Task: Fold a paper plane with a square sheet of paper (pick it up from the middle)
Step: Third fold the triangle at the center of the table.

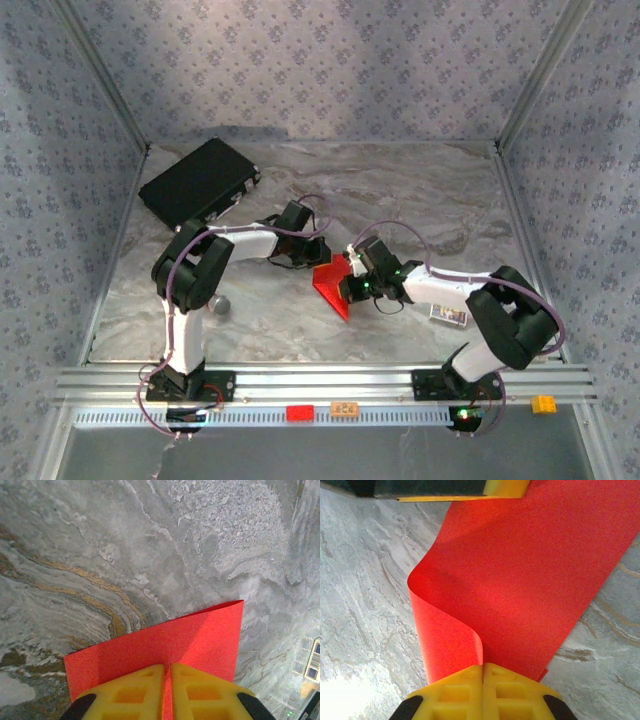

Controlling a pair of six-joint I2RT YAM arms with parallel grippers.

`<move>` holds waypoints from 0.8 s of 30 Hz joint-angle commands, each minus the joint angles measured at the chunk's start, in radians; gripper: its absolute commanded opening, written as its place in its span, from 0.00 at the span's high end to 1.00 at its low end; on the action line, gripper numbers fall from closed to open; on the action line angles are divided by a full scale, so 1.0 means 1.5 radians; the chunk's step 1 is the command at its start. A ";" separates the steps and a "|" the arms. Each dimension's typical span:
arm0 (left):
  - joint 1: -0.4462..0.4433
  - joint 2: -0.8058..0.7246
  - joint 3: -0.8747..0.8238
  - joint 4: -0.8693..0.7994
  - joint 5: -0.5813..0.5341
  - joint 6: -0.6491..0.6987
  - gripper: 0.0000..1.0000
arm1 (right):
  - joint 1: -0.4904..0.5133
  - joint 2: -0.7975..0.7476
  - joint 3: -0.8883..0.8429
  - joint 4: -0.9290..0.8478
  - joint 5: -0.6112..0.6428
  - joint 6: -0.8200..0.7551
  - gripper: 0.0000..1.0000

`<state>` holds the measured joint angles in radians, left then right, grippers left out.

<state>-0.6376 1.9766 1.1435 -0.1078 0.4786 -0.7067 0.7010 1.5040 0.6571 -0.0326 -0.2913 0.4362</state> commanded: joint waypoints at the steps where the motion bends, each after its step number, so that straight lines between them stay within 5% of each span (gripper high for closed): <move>1: -0.006 0.011 -0.009 -0.045 -0.022 0.012 0.88 | 0.004 0.016 0.008 -0.021 0.008 -0.008 1.00; 24: -0.005 0.006 -0.014 -0.050 -0.029 0.013 0.88 | 0.008 0.011 0.022 -0.038 0.030 -0.009 1.00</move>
<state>-0.6373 1.9766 1.1435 -0.1085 0.4763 -0.7063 0.7120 1.5463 0.6643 -0.0513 -0.2718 0.4362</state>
